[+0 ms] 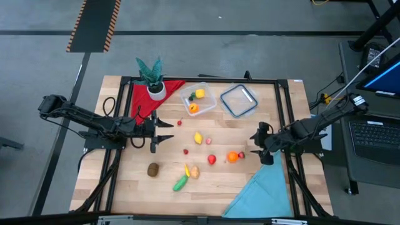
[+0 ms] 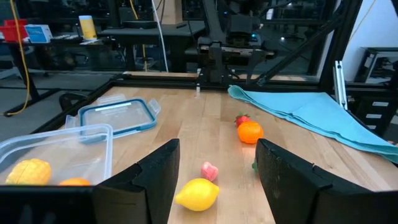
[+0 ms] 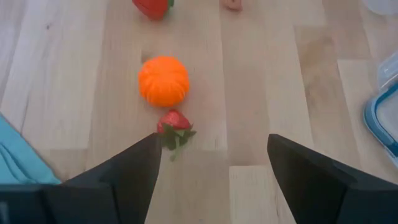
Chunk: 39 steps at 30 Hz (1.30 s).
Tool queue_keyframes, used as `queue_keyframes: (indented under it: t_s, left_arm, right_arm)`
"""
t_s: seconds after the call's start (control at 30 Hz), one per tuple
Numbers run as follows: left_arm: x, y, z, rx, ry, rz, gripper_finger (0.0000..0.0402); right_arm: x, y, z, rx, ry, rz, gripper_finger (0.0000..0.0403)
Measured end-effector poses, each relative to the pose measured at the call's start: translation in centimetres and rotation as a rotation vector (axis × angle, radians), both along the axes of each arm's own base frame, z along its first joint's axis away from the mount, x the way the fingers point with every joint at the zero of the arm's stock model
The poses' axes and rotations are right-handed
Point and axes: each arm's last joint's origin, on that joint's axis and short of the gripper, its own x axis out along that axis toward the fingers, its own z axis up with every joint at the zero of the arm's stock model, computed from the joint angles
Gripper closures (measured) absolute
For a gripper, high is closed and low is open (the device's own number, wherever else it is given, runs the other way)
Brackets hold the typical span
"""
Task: Pick and placing Produce into tupperware
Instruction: Put the right red strawberry into the transparent container
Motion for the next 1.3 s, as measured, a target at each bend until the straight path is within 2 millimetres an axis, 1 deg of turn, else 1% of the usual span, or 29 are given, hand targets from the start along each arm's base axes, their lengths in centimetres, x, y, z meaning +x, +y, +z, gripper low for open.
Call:
queue_keyframes:
  t_s: [0.17,0.43,0.73,0.93,1.13,1.3]
  left_arm:
    - [0.0,0.0,0.0,0.000,0.000,0.000,0.0198]
    - [0.0,0.0,0.0,0.001,0.000,-0.001,0.0198]
    - [0.0,0.0,-0.1,0.004,0.014,-0.001,0.0198]
    - [0.0,0.0,-0.3,0.007,0.036,-0.001,0.0198]
    - [0.0,0.0,-0.4,0.007,0.041,-0.001,0.0198]
    - [-0.1,0.0,-0.4,0.008,0.043,-0.001,0.0198]
  right_arm:
    - [0.7,0.4,0.2,-0.002,0.021,0.005,0.0108]
    - [1.7,0.9,-0.9,-0.008,0.072,0.011,0.0108]
    - [2.8,1.6,-2.5,0.029,0.154,0.022,0.0108]
    - [3.8,2.2,-3.3,0.066,0.159,0.025,0.0108]
    - [4.2,2.5,-4.3,0.110,0.213,-0.018,0.0108]
    - [5.0,2.9,-5.0,0.124,0.197,-0.009,0.0108]
